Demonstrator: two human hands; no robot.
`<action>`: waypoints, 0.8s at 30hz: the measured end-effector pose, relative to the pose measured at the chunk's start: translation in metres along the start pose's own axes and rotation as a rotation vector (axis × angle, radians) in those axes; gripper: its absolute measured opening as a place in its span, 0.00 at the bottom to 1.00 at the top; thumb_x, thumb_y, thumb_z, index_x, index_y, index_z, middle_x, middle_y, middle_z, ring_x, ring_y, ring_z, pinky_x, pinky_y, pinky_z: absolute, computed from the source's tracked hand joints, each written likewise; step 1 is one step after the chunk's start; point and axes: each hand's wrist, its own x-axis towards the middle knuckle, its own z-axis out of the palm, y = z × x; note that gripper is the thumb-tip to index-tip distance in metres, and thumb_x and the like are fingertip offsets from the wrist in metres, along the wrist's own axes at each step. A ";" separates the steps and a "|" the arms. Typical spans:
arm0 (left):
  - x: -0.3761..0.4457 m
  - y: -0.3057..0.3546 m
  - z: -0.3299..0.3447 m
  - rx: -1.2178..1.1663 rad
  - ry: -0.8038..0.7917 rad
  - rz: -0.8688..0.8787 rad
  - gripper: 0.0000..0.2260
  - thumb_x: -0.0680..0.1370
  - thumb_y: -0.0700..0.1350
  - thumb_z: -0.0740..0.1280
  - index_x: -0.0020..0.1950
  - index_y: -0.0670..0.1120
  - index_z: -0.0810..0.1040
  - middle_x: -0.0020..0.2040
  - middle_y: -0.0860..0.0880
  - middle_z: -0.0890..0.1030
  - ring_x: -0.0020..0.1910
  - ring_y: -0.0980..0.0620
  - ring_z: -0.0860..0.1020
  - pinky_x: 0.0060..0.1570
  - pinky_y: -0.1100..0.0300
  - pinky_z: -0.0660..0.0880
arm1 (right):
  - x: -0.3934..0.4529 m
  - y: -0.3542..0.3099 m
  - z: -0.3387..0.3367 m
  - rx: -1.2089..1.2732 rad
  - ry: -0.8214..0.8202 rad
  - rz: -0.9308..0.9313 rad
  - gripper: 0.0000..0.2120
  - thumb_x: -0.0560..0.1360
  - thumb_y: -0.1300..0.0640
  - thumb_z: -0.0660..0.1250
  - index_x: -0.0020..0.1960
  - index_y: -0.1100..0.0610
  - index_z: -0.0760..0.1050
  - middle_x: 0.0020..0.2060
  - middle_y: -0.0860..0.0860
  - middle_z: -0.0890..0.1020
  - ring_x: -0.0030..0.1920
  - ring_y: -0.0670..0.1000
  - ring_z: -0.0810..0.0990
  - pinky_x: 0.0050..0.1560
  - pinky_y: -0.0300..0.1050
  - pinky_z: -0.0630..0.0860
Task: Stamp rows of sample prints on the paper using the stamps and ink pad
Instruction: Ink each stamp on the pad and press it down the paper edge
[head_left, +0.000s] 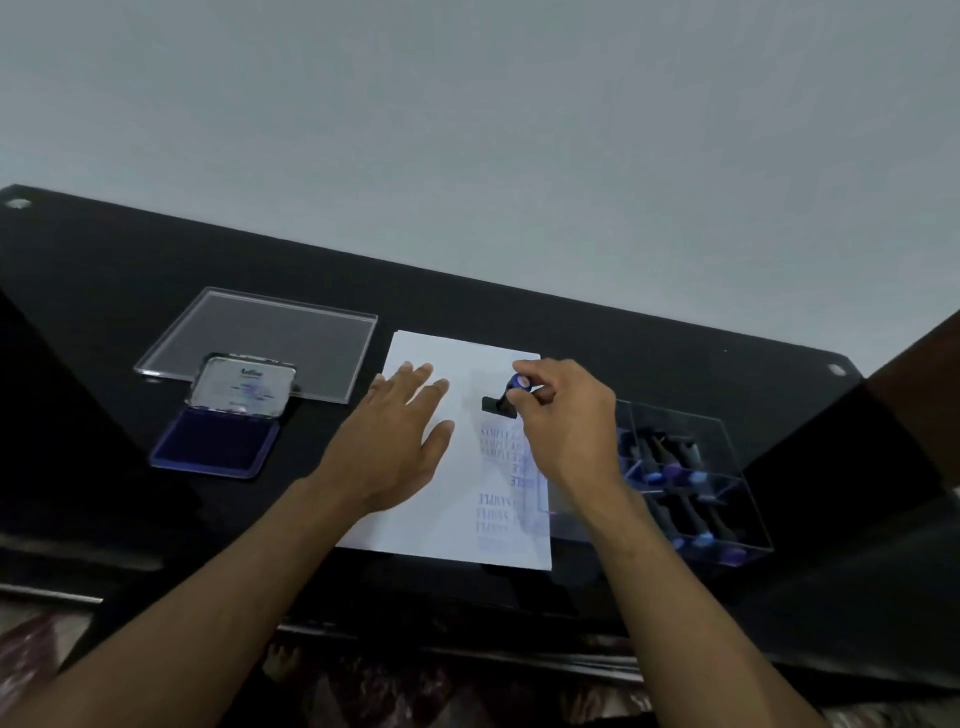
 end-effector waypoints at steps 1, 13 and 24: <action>0.003 0.001 0.003 0.001 -0.010 -0.002 0.27 0.83 0.60 0.51 0.80 0.52 0.61 0.82 0.50 0.57 0.81 0.49 0.52 0.79 0.49 0.50 | 0.003 0.002 -0.001 -0.001 0.001 0.005 0.11 0.75 0.58 0.72 0.57 0.53 0.82 0.52 0.47 0.82 0.47 0.44 0.81 0.54 0.39 0.79; 0.039 -0.010 0.024 0.062 -0.101 -0.003 0.33 0.78 0.65 0.45 0.81 0.53 0.58 0.82 0.51 0.54 0.82 0.48 0.48 0.79 0.47 0.46 | 0.031 0.012 0.006 -0.116 -0.107 -0.005 0.13 0.76 0.57 0.71 0.59 0.55 0.82 0.55 0.49 0.81 0.50 0.47 0.81 0.57 0.38 0.77; 0.047 -0.024 0.038 0.105 -0.109 0.033 0.31 0.80 0.62 0.47 0.80 0.52 0.62 0.82 0.48 0.57 0.81 0.45 0.50 0.79 0.43 0.46 | 0.042 0.021 0.020 -0.172 -0.173 -0.056 0.12 0.76 0.58 0.71 0.59 0.57 0.82 0.56 0.51 0.83 0.50 0.47 0.81 0.57 0.37 0.75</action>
